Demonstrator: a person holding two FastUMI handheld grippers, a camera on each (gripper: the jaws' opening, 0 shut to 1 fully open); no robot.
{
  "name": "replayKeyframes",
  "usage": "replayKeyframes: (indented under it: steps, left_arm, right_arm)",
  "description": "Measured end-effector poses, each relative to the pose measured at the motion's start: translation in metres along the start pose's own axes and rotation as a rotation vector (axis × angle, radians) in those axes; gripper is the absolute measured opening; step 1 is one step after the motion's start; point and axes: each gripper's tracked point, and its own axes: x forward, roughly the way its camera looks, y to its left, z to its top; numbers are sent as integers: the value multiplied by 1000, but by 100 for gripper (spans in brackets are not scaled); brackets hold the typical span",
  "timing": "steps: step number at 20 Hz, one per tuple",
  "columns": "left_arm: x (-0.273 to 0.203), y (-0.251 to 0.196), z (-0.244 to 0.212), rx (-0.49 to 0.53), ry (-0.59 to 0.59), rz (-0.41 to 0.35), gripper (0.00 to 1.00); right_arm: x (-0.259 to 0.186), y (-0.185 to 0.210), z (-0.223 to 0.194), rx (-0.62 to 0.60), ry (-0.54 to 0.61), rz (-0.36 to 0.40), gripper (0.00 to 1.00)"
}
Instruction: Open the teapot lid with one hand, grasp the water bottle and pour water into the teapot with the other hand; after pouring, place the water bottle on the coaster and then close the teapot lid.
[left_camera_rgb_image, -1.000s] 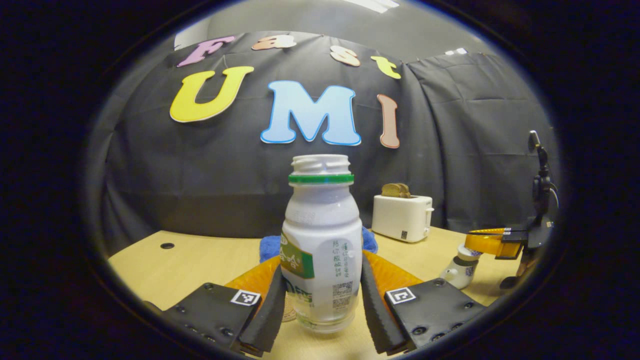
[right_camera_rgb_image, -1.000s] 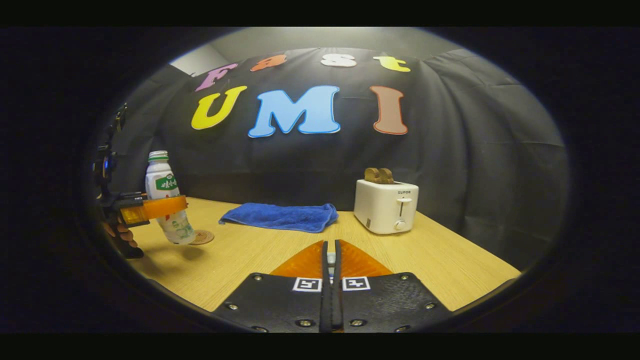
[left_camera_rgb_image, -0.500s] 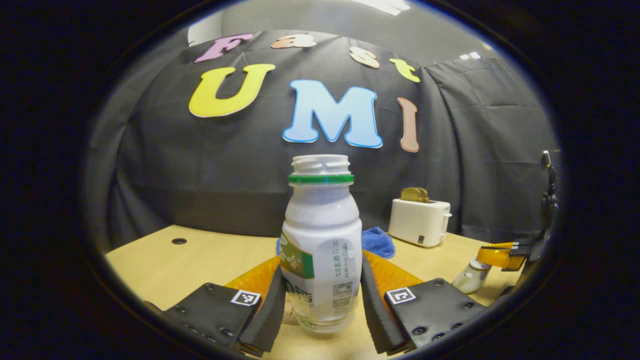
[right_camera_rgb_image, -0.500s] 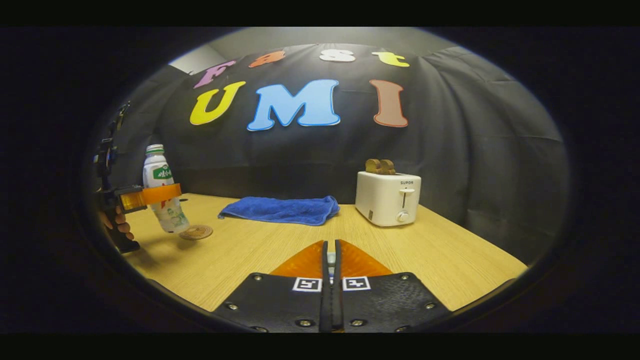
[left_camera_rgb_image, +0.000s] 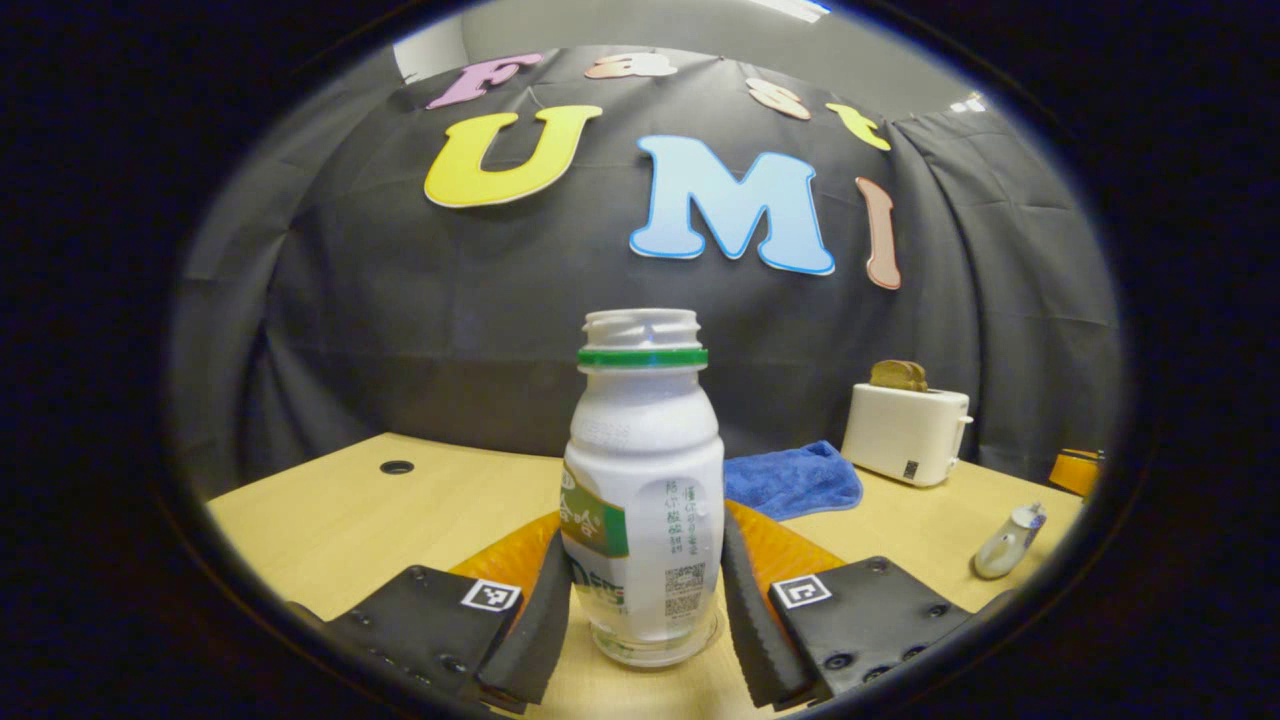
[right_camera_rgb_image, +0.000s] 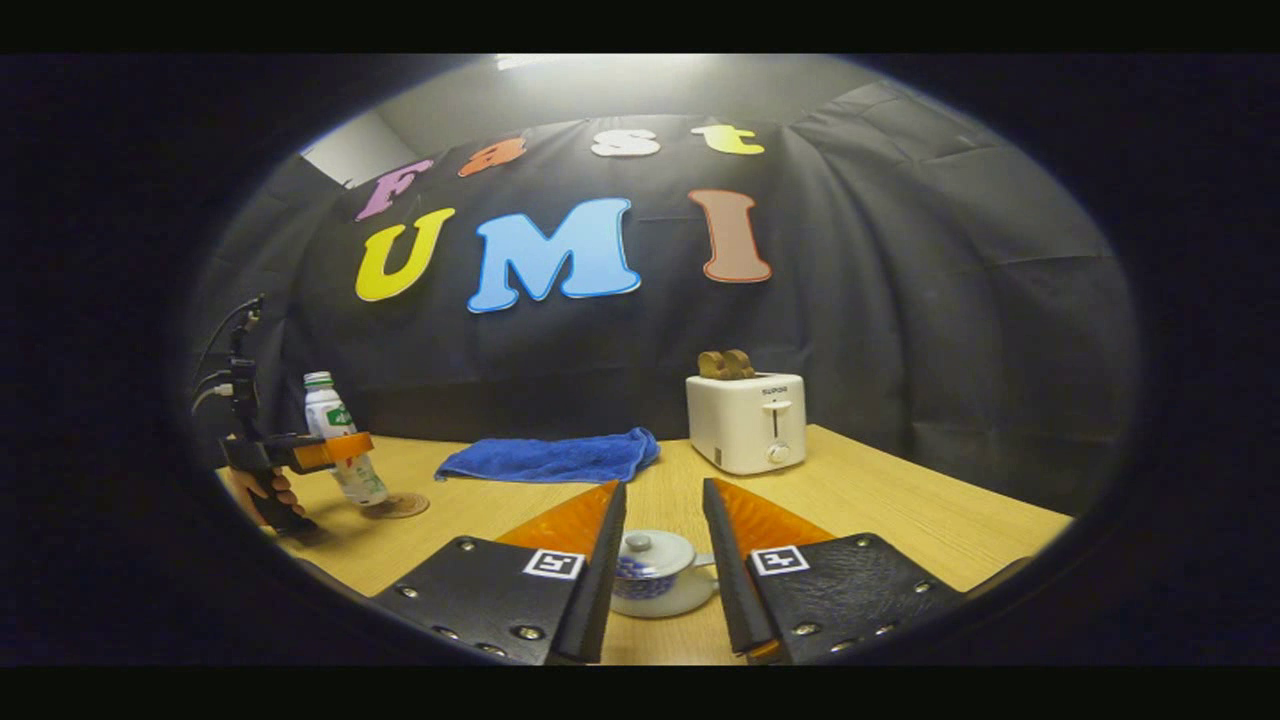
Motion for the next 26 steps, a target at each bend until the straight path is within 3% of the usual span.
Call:
replayKeyframes:
  steps: [1, 5, 6, 11, 15, 17, 18, 19, 20, 26]
  left_arm:
    - [6, -4, -3, -6, 9, -8, 76]
    - [25, -5, -20, 108, 38, 7, 81]
    - [26, -7, -20, 112, 39, 7, 77]
    - [28, -15, -21, 111, 32, -12, 81]
    - [29, -16, -25, 108, 38, -16, 91]
    - [26, -13, -19, 138, 16, 35, 99]
    - [23, -9, -14, 161, 4, 57, 99]
    - [15, -12, -12, 168, -7, 56, 100]
    - [10, -16, -11, 164, -10, 46, 97]
    - [-22, -13, -13, 172, 7, 79, 100]
  right_arm:
    - [0, -2, 0, -9, 4, -3, 46]
    - [0, -1, 1, 4, 5, 8, 46]
    - [0, -3, 0, 10, 6, 5, 46]
    - [0, -5, -1, 19, 10, 1, 46]
    - [1, -4, -1, 15, 9, 5, 46]
    - [0, -5, 1, 18, 4, 3, 46]
    - [0, -6, 1, 19, 0, -1, 65]
    - [-1, -7, 2, 22, -3, -2, 65]
    - [-1, -7, 2, 24, -4, -3, 46]
    - [-14, 4, 10, -37, -42, 3, 47]
